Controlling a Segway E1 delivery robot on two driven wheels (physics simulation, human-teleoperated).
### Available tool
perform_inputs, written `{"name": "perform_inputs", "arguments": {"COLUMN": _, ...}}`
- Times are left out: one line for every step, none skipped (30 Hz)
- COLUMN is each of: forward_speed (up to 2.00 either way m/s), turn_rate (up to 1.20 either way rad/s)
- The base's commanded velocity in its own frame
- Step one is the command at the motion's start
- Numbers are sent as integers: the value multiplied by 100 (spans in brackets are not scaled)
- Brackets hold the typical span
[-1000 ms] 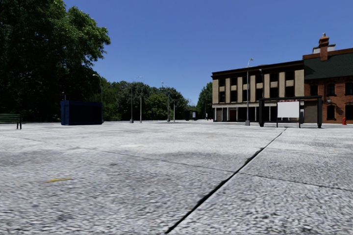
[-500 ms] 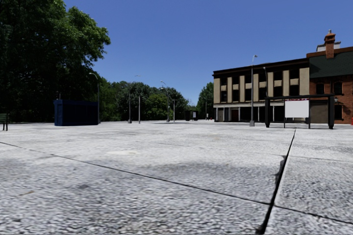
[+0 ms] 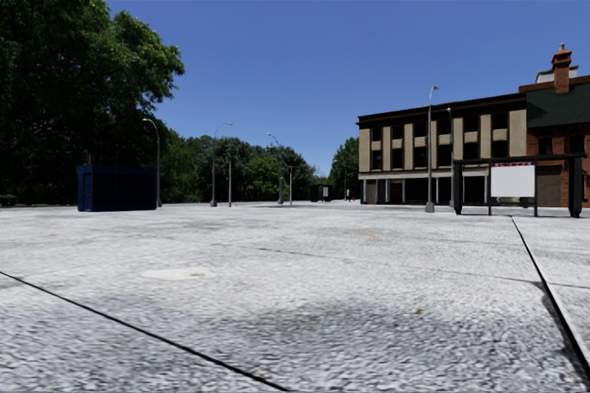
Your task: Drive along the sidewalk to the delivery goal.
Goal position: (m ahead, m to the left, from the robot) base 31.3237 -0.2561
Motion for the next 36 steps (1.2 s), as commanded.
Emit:
{"name": "perform_inputs", "arguments": {"forward_speed": 200, "turn_rate": 0}}
{"name": "perform_inputs", "arguments": {"forward_speed": 200, "turn_rate": 0}}
{"name": "perform_inputs", "arguments": {"forward_speed": 200, "turn_rate": 0}}
{"name": "perform_inputs", "arguments": {"forward_speed": 200, "turn_rate": 0}}
{"name": "perform_inputs", "arguments": {"forward_speed": 200, "turn_rate": 0}}
{"name": "perform_inputs", "arguments": {"forward_speed": 200, "turn_rate": 0}}
{"name": "perform_inputs", "arguments": {"forward_speed": 200, "turn_rate": 0}}
{"name": "perform_inputs", "arguments": {"forward_speed": 200, "turn_rate": 0}}
{"name": "perform_inputs", "arguments": {"forward_speed": 200, "turn_rate": 0}}
{"name": "perform_inputs", "arguments": {"forward_speed": 200, "turn_rate": 0}}
{"name": "perform_inputs", "arguments": {"forward_speed": 200, "turn_rate": 0}}
{"name": "perform_inputs", "arguments": {"forward_speed": 200, "turn_rate": 0}}
{"name": "perform_inputs", "arguments": {"forward_speed": 200, "turn_rate": 0}}
{"name": "perform_inputs", "arguments": {"forward_speed": 200, "turn_rate": 0}}
{"name": "perform_inputs", "arguments": {"forward_speed": 200, "turn_rate": 0}}
{"name": "perform_inputs", "arguments": {"forward_speed": 200, "turn_rate": 0}}
{"name": "perform_inputs", "arguments": {"forward_speed": 200, "turn_rate": 0}}
{"name": "perform_inputs", "arguments": {"forward_speed": 200, "turn_rate": 0}}
{"name": "perform_inputs", "arguments": {"forward_speed": 200, "turn_rate": 0}}
{"name": "perform_inputs", "arguments": {"forward_speed": 200, "turn_rate": 0}}
{"name": "perform_inputs", "arguments": {"forward_speed": 200, "turn_rate": 0}}
{"name": "perform_inputs", "arguments": {"forward_speed": 200, "turn_rate": 0}}
{"name": "perform_inputs", "arguments": {"forward_speed": 200, "turn_rate": 0}}
{"name": "perform_inputs", "arguments": {"forward_speed": 200, "turn_rate": 0}}
{"name": "perform_inputs", "arguments": {"forward_speed": 200, "turn_rate": 0}}
{"name": "perform_inputs", "arguments": {"forward_speed": 200, "turn_rate": 0}}
{"name": "perform_inputs", "arguments": {"forward_speed": 200, "turn_rate": 0}}
{"name": "perform_inputs", "arguments": {"forward_speed": 200, "turn_rate": 0}}
{"name": "perform_inputs", "arguments": {"forward_speed": 200, "turn_rate": 0}}
{"name": "perform_inputs", "arguments": {"forward_speed": 200, "turn_rate": 0}}
{"name": "perform_inputs", "arguments": {"forward_speed": 200, "turn_rate": 0}}
{"name": "perform_inputs", "arguments": {"forward_speed": 200, "turn_rate": 0}}
{"name": "perform_inputs", "arguments": {"forward_speed": 200, "turn_rate": 0}}
{"name": "perform_inputs", "arguments": {"forward_speed": 200, "turn_rate": 0}}
{"name": "perform_inputs", "arguments": {"forward_speed": 200, "turn_rate": 0}}
{"name": "perform_inputs", "arguments": {"forward_speed": 200, "turn_rate": 0}}
